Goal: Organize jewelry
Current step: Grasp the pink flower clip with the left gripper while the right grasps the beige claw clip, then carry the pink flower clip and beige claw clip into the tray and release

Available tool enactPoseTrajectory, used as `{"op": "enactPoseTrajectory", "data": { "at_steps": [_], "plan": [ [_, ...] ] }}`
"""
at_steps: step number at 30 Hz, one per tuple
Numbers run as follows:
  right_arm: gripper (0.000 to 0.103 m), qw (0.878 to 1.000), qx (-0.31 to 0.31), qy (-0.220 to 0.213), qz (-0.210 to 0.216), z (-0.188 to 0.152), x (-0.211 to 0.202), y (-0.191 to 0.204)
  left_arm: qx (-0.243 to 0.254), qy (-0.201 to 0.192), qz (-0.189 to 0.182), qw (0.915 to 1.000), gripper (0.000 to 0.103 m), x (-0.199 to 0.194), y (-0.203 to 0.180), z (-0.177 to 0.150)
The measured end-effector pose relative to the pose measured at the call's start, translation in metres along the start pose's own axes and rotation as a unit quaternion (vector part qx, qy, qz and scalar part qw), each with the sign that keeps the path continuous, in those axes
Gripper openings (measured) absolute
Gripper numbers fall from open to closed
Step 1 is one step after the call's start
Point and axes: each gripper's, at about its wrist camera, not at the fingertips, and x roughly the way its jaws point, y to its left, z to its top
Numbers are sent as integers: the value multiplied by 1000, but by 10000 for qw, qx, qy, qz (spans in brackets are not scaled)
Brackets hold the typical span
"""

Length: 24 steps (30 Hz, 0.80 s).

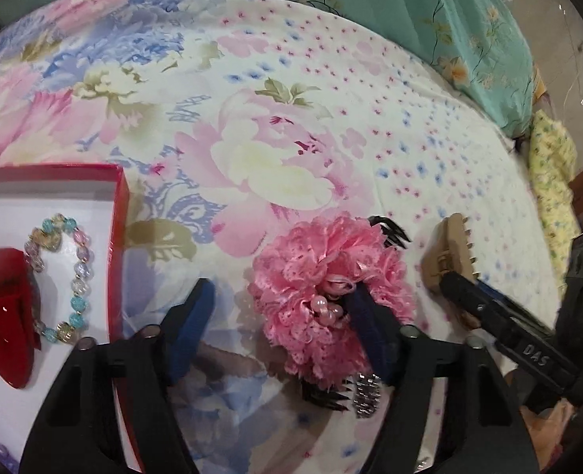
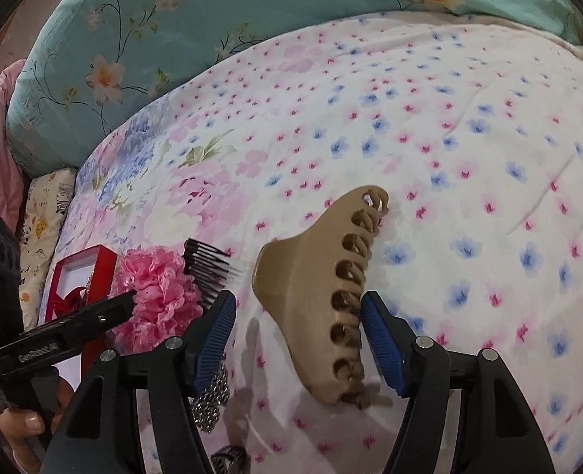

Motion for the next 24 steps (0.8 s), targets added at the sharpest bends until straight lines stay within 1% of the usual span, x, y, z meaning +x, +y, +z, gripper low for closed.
{"op": "enactPoseTrajectory", "data": {
  "at_steps": [1, 2, 3, 4, 6, 8, 17, 24],
  "plan": [
    [64, 10000, -7, -18, -21, 0, 0, 0, 84, -22, -8, 10000, 51, -1, -2, 0],
    [54, 10000, -19, -23, -78, 0, 1, 0, 129, 30, -164, 9998, 15, 0, -3, 0],
    [52, 9999, -32, -51, -156, -1, 0, 0, 111, 136, -317, 9993, 10, 2, -2, 1],
    [51, 9999, -18, -81, -132, -2, 0, -1, 84, 193, -407, 9989, 10, 2, -2, 0],
    [48, 9999, -11, -115, -126, -3, -2, -1, 175, 97, -326, 9993, 10, -3, -5, -4],
    [43, 9998, -16, -148, -127, -5, -6, 0, 164, 40, -395, 9991, 10, -11, -5, -9],
    [43, 9994, -54, -326, 138, -20, -38, 13, -11, -200, -562, 9982, 10, -48, 1, -30],
    [43, 9986, -182, -369, 320, -41, -60, 27, -237, -316, -722, 9966, 10, -75, 9, -57]
  ]
}}
